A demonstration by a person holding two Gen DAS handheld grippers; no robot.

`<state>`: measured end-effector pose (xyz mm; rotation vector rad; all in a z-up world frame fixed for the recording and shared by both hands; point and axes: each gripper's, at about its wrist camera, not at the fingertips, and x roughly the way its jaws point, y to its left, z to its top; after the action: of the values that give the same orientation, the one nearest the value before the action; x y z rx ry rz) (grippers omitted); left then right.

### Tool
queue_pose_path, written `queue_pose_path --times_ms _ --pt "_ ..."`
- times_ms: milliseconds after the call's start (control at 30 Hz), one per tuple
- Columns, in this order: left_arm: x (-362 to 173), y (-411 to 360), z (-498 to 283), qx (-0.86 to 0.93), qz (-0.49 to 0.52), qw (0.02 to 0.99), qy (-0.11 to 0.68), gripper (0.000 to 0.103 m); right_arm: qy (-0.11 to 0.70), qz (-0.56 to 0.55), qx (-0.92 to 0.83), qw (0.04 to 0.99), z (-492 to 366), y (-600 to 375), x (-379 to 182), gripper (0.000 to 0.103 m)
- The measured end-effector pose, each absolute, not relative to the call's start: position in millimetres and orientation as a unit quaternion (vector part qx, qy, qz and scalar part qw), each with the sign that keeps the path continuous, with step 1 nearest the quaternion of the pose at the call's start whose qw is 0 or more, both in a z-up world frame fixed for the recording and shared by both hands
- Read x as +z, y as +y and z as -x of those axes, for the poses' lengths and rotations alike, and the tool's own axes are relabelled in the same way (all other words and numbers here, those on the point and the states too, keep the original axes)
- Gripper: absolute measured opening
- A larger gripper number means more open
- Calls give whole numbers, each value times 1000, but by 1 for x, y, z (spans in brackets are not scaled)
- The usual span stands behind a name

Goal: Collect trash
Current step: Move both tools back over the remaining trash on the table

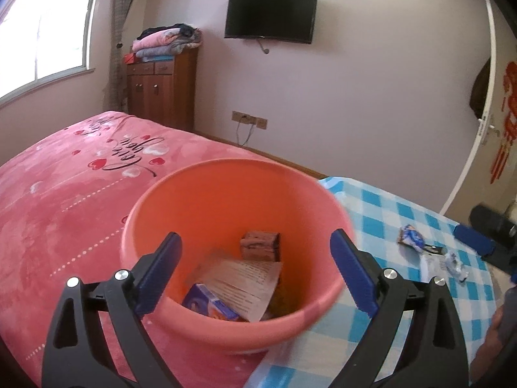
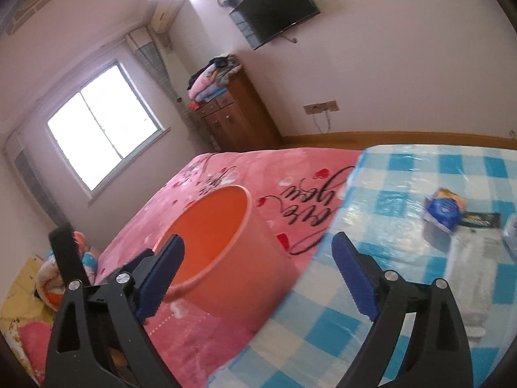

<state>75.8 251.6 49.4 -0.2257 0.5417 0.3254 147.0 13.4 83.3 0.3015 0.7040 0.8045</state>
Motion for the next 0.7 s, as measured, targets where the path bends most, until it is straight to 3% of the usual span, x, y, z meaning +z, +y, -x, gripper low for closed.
queue_pose_path --times_ms 700 --pt "38 161 -77 74 93 951 284 95 283 -169 290 898 -120 -93 42 96"
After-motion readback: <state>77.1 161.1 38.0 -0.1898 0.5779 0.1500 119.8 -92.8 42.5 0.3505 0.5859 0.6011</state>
